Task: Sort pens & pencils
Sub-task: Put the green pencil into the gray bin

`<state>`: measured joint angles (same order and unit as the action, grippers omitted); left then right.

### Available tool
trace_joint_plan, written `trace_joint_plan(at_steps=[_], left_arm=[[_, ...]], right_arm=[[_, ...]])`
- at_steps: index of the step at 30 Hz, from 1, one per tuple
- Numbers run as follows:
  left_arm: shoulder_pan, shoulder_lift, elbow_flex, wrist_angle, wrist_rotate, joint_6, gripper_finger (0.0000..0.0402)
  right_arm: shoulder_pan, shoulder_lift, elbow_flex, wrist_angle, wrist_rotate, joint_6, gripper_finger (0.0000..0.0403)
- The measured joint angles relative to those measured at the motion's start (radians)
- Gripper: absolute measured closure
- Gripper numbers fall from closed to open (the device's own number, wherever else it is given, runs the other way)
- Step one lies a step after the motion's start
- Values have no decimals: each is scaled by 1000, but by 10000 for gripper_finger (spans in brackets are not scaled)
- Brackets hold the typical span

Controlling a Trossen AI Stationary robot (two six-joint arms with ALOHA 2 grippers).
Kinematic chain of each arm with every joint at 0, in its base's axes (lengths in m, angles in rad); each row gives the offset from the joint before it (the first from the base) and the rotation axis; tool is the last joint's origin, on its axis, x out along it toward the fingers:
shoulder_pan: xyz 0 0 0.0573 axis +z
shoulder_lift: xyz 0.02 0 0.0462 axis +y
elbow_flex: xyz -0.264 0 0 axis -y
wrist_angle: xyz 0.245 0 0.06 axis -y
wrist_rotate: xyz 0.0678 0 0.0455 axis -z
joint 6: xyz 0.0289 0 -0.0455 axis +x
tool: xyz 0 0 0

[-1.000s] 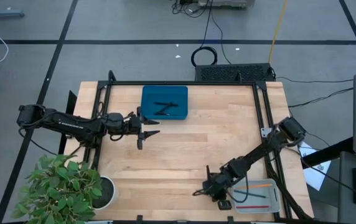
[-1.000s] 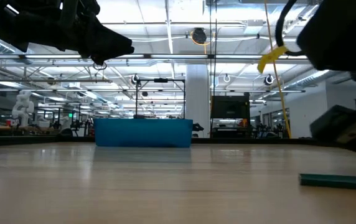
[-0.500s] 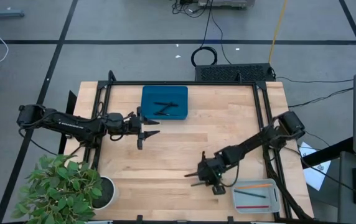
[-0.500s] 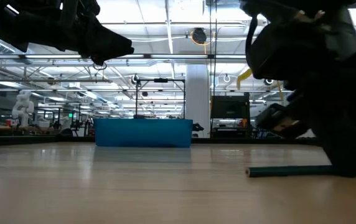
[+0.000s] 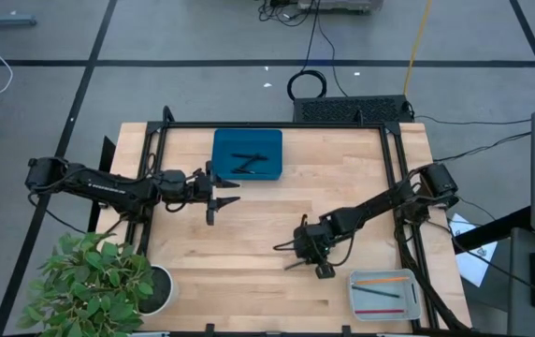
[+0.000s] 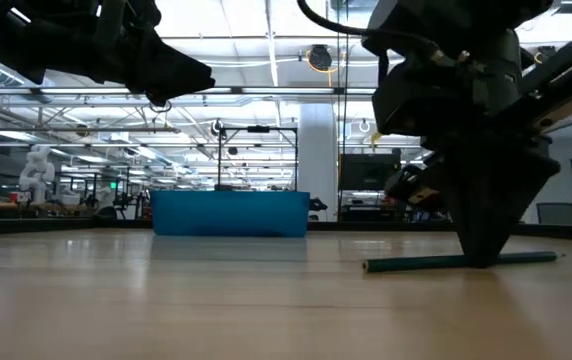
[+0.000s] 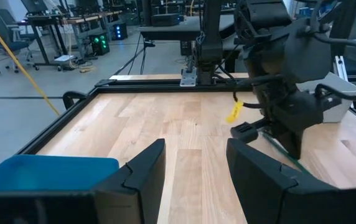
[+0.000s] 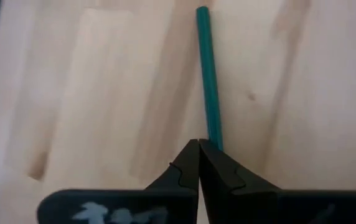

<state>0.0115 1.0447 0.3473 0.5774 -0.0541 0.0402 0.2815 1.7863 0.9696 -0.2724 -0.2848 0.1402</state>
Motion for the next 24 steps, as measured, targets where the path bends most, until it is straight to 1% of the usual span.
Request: trace_joint_plan(at_steps=[3,8,12,19,22,24], left_arm=[[0,0,0,0,0,0,227],[0,0,0,0,0,0,227],[0,0,0,0,0,0,227],[0,0,0,0,0,0,227],[0,0,0,0,0,0,227],[0,0,0,1,0,0,227]], right_arm=[[7,-51,-3,-51,-4,3,403],[37,-177,-18,-133,-7,31,403],[46,-279,-56,-178,48,106,403],[46,-442,-187,-166,58,174,403],[46,-485,-253,-146,63,194,403],[46,-507,-287,-151,85,231,403]])
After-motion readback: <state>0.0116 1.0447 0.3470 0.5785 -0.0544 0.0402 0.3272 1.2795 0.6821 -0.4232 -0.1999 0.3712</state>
